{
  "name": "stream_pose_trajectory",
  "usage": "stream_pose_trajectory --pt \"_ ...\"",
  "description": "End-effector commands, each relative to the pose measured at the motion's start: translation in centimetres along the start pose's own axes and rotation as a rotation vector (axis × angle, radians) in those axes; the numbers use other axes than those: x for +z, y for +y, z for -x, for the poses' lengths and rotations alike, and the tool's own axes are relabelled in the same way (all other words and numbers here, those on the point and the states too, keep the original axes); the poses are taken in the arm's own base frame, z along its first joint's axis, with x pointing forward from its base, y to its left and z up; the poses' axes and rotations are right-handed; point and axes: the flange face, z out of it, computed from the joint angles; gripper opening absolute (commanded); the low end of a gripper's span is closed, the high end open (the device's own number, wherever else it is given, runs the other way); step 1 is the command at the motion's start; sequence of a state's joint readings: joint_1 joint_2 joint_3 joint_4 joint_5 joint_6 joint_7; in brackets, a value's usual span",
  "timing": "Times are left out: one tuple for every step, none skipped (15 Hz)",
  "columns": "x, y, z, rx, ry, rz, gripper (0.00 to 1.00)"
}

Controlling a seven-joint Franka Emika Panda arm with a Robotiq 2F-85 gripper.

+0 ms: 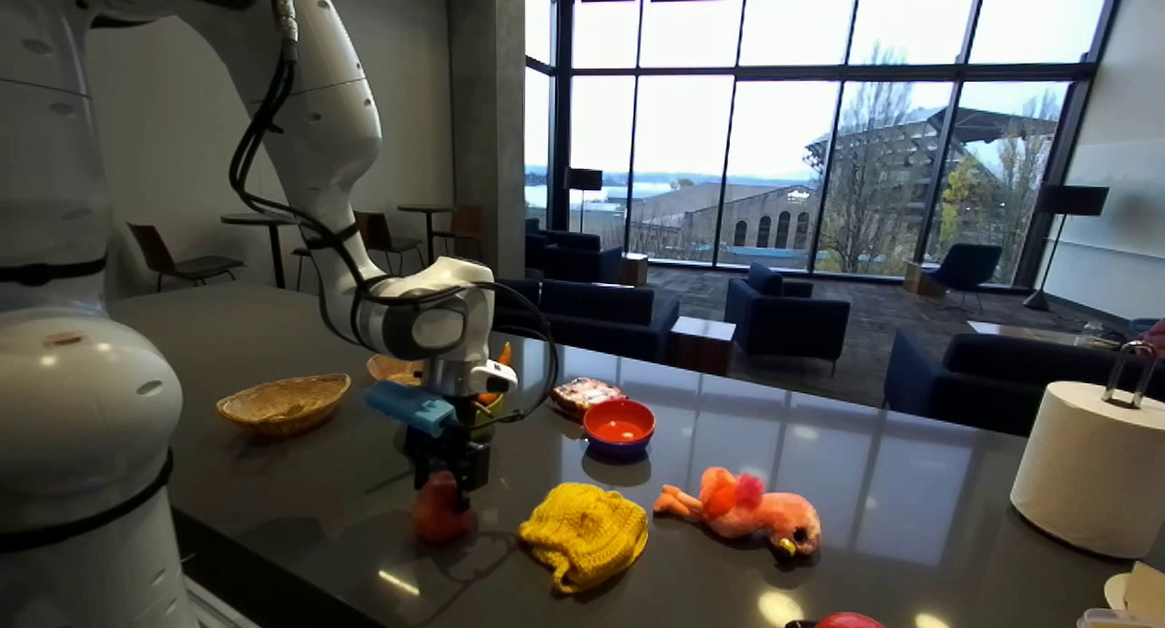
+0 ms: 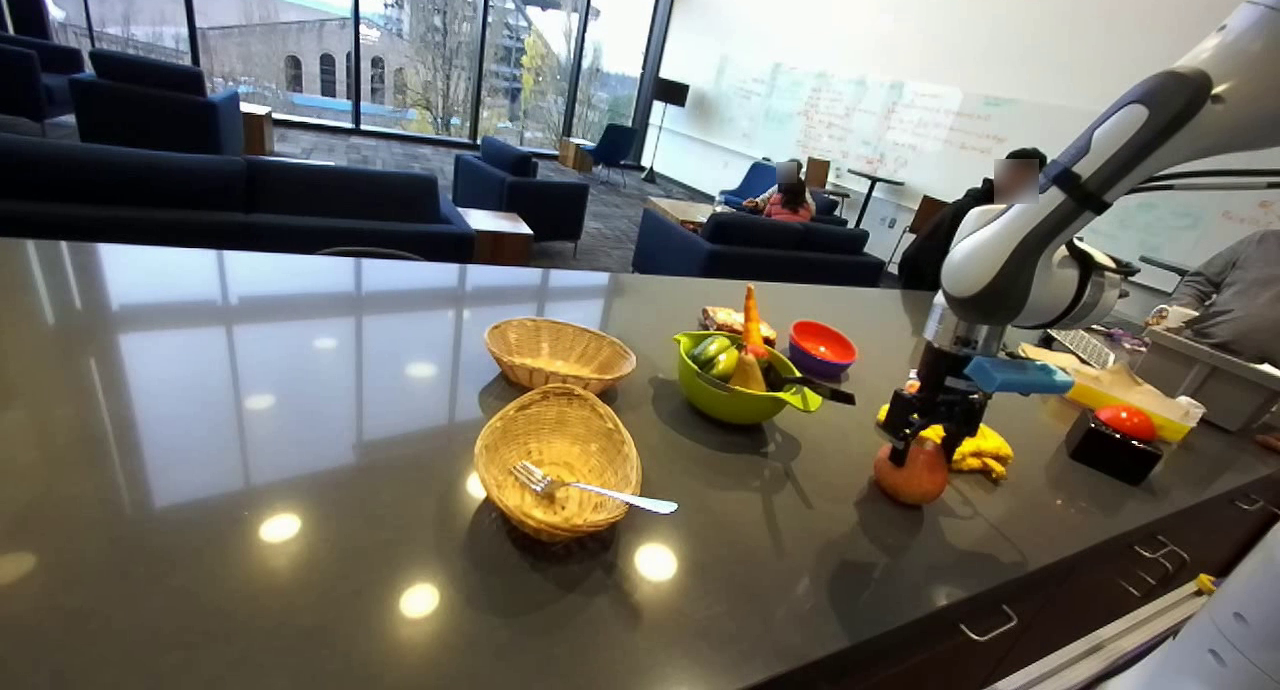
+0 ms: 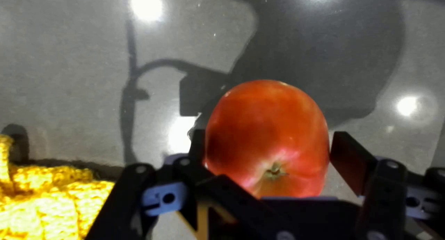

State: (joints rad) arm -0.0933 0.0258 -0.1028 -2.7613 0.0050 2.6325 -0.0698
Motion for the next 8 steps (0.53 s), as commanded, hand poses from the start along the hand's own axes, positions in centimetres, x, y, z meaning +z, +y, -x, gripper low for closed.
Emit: stream_pose_trajectory --pt "0.2 -0.1 -0.5 -0.007 0.016 -0.009 0.62" --pt "0.1 -0.1 -0.6 -0.009 0.018 -0.008 0.62" --pt "0.1 -0.1 -0.6 -0.009 0.018 -0.006 0.62" --pt "0.0 -0.1 -0.6 -0.008 0.019 -0.005 0.62" --pt "-0.1 -0.1 -0.6 -0.008 0.021 -0.004 0.62" --pt "-0.3 -0.2 -0.6 -0.006 0.02 -0.004 0.62" --pt "-0.6 -0.3 -0.5 -0.008 0.022 -0.001 0.62" --pt "-0.8 -0.4 -0.5 -0.01 0.024 -0.001 0.62"
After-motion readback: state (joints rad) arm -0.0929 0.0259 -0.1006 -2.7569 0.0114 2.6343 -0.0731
